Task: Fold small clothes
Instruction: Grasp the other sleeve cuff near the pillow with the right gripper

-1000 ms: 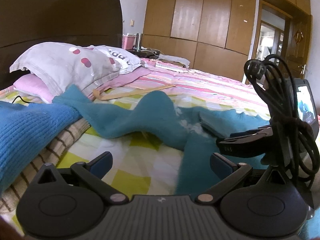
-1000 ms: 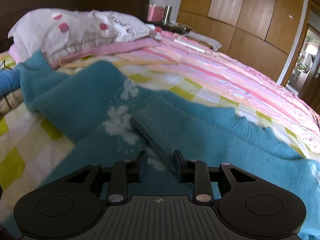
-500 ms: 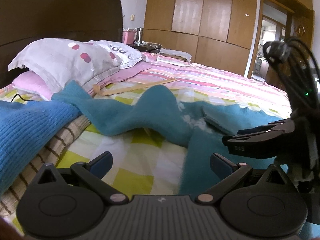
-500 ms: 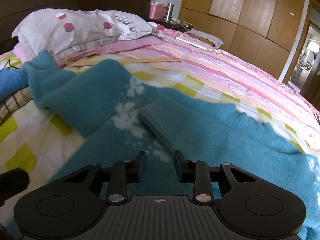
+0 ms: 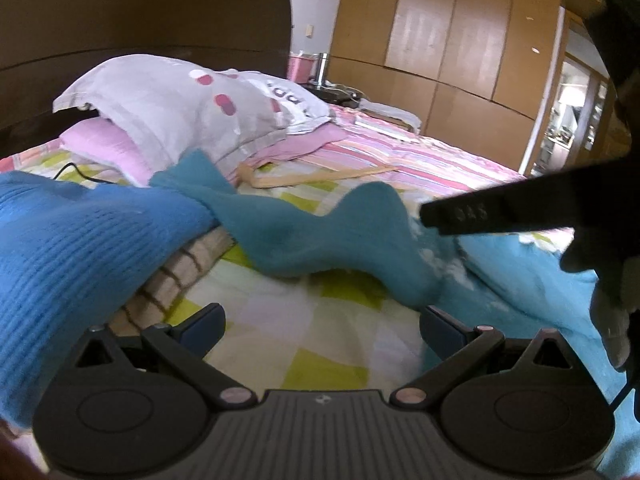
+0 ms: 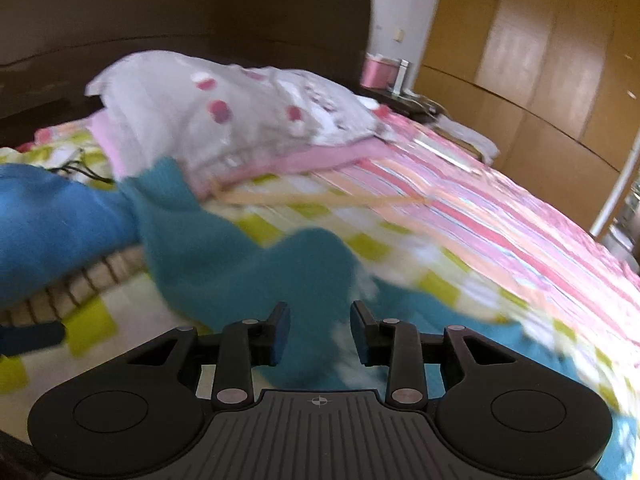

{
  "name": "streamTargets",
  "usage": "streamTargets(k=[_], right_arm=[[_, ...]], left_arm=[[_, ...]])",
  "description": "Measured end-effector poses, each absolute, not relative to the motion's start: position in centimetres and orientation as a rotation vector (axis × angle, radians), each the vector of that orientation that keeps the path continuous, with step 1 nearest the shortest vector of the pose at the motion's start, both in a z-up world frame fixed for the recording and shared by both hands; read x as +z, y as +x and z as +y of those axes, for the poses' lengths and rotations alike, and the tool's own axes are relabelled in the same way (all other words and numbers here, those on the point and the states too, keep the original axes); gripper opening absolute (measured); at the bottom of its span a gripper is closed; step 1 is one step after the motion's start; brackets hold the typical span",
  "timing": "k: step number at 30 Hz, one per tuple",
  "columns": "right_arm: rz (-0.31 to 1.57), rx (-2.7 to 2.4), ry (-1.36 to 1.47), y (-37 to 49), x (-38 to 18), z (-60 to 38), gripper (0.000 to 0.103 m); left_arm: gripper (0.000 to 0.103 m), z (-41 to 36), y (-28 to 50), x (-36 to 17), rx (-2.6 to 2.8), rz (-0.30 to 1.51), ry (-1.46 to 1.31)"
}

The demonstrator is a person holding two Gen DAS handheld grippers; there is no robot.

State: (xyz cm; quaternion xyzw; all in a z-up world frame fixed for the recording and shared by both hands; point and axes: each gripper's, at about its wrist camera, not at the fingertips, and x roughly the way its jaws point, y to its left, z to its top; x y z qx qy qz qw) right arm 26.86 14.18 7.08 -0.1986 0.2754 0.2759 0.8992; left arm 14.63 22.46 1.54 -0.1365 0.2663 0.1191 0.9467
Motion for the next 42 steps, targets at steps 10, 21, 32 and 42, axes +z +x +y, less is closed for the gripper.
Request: streamTargets(k=[10,21,32,42], right_arm=[[0.551,0.724,-0.472,26.5,8.8,21.4,0.033],[0.583,0.888,-0.571,27.8,8.4,29.8,0.034],[0.678,0.957,-0.636,30.2,5.2,36.5,0.034],[0.747,0.918,-0.632,31.8,2.7,39.1,0.034]], left_arm=[[0.103,25.2,14.8,1.3,0.283,0.543,-0.359],[0.103,26.8,15.0,0.8,0.33,0.539,-0.386],[0.103,27.3,15.0,0.5,0.338,0.541,-0.398],[0.103,27.1,15.2,0.3,0.333,0.55,-0.391]])
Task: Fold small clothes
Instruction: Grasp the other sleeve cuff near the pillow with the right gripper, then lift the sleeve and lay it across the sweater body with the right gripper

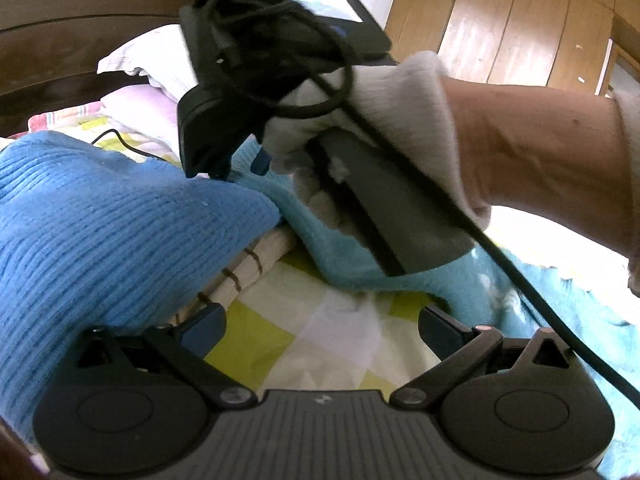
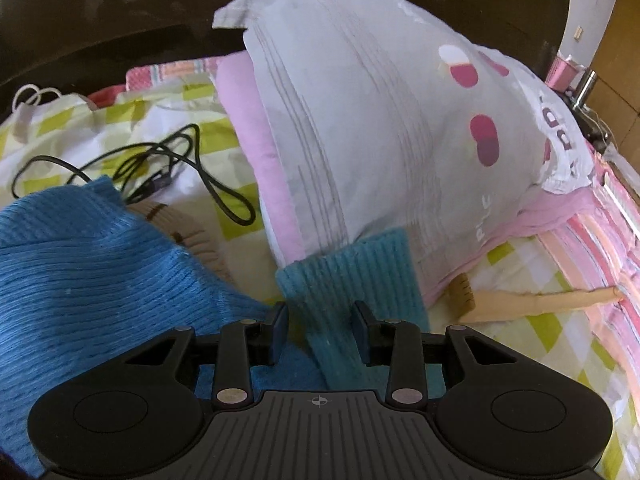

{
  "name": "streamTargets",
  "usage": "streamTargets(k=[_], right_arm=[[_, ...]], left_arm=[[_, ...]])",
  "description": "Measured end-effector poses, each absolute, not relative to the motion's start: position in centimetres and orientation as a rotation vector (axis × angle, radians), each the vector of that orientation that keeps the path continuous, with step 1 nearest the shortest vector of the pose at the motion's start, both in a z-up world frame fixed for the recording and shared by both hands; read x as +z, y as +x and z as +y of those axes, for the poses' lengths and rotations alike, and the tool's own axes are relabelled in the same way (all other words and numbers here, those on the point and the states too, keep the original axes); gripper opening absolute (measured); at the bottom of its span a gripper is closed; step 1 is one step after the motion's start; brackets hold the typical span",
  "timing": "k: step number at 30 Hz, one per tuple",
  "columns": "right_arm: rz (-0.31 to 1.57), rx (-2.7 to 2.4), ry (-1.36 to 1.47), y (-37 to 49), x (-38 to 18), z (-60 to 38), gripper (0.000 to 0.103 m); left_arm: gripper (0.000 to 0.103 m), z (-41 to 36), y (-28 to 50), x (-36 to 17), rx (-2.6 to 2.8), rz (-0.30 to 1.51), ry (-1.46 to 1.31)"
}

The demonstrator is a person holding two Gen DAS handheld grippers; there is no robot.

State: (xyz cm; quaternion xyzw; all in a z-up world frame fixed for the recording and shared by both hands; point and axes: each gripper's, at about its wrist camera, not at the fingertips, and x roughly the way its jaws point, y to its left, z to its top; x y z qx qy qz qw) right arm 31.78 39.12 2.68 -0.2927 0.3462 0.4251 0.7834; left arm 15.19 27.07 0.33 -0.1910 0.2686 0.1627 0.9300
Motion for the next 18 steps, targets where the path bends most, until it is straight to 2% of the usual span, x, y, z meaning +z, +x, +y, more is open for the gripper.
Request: streamTargets(k=[4,6,9,18], right_arm=[[0.741,0.882,-0.649,31.6,2.1,39.6,0.031],[0.732,0.869,-0.644,31.4,2.3,39.5,0.019],[0.717,0.849,-0.615,31.5,3.3,38.6,0.01],[0.682,0.761,-0.368,33.7,9.7,30.2,0.007]], left_arm=[[0.103,26.9,15.3,0.2,0.335,0.553,-0.38],[0.103,26.9,15.4,0.2,0.334,0.555,-0.374],[0.103,26.8,15.5,0.1,0.329,0.557,-0.37],[0.103,26.6,15.2,0.3,0.317,0.519,-0.38]])
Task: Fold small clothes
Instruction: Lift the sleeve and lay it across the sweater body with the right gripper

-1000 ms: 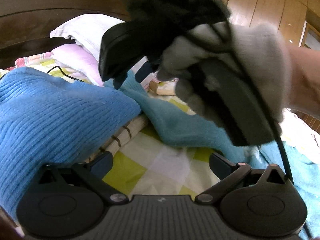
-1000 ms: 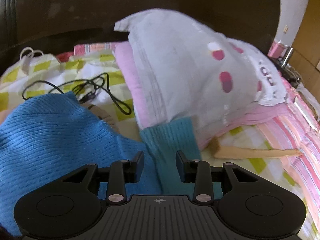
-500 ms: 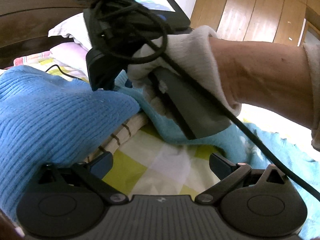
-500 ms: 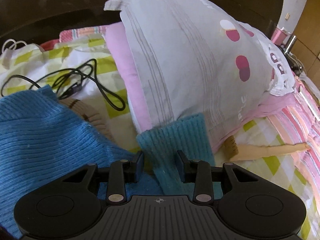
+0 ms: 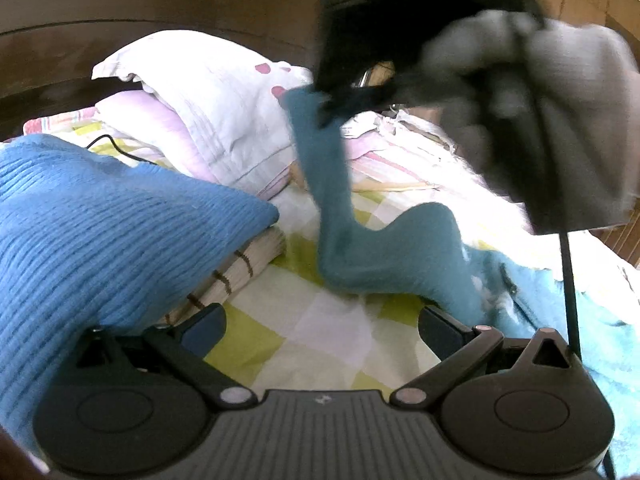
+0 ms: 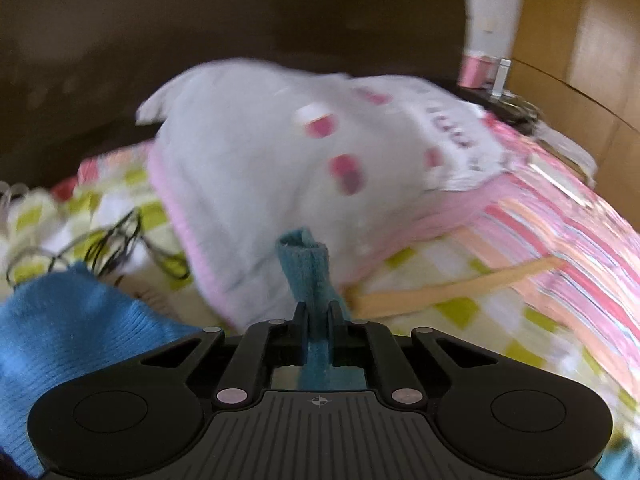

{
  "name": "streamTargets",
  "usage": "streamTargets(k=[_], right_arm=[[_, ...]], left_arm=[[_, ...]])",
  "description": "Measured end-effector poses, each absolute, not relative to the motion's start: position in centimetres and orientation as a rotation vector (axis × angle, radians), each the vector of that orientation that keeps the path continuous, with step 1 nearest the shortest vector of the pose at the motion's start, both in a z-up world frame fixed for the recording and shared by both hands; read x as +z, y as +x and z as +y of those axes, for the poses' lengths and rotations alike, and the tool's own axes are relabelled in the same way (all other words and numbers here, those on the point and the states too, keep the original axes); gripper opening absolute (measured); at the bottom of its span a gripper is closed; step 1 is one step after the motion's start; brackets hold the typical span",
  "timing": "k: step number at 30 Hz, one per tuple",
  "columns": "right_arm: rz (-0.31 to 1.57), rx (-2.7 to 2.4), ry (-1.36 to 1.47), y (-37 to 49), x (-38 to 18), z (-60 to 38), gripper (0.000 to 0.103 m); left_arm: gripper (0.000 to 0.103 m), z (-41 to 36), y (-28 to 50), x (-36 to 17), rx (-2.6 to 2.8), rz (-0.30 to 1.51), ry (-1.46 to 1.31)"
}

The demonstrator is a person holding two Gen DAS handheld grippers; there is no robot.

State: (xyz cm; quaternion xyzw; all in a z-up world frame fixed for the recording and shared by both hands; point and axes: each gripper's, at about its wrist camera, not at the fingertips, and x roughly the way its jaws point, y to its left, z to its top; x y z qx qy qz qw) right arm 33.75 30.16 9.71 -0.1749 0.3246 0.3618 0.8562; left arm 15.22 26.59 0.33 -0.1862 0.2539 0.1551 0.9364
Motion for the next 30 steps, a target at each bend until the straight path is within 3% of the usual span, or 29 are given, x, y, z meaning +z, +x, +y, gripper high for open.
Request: streamTargets(k=[18,30], right_arm=[[0.648,0.477,-0.044,36.2,14.1,7.1,0.007],[0.665,0.199,0.087,35.9,11.5,-9.1,0.007]], left_arm=[[0.103,21.3,15.3,0.6,0.232,0.446,-0.208],[0.103,15.7,15.0,0.1,0.1,0.443,-0.038]])
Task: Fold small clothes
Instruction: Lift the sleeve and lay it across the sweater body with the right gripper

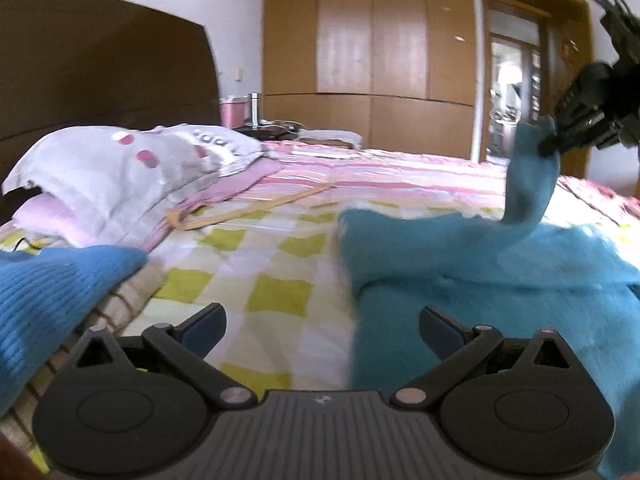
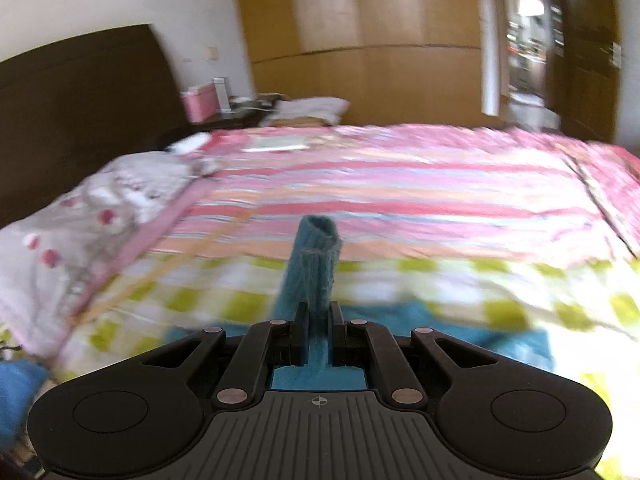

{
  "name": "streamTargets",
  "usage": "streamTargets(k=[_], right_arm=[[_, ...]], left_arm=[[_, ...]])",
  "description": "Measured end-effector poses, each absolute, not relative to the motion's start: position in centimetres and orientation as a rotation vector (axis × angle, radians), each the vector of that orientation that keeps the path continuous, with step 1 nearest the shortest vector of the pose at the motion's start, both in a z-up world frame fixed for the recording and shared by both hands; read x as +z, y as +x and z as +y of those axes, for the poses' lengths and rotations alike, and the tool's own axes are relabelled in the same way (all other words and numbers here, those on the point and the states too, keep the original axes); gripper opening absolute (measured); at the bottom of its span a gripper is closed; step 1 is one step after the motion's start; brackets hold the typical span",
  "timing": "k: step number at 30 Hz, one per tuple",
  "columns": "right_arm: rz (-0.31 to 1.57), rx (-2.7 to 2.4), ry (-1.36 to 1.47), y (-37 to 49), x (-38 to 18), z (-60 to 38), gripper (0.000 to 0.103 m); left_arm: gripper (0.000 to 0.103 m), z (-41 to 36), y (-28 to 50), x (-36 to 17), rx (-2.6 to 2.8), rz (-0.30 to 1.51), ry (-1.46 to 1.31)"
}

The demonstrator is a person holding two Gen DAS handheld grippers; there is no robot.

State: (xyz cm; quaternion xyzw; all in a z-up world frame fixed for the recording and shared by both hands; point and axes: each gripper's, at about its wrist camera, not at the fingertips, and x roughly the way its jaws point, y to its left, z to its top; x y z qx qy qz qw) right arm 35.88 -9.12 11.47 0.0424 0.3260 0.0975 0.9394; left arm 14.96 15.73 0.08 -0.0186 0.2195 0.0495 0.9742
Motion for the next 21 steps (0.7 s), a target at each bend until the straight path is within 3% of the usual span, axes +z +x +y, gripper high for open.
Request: streamTargets(k=[9,12,21], right_arm=[[0.816,0.029,0.173,35.4,2.5,-15.8,0.007],[0.827,0.002,0.248,34.6,0.7,-16.4,0.013],[0.777,-0.031,0.324,32.2,1.7,-18.3,0.022]], left_arm=[[0.103,13.6,15.1,-0.9,0.05,0.473,0.05],[0.103,13.7,15.3,-1.1,0.053,0.486,0.039],[0.103,14.2,15.2,-1.1,0.058,0.488,0.014]])
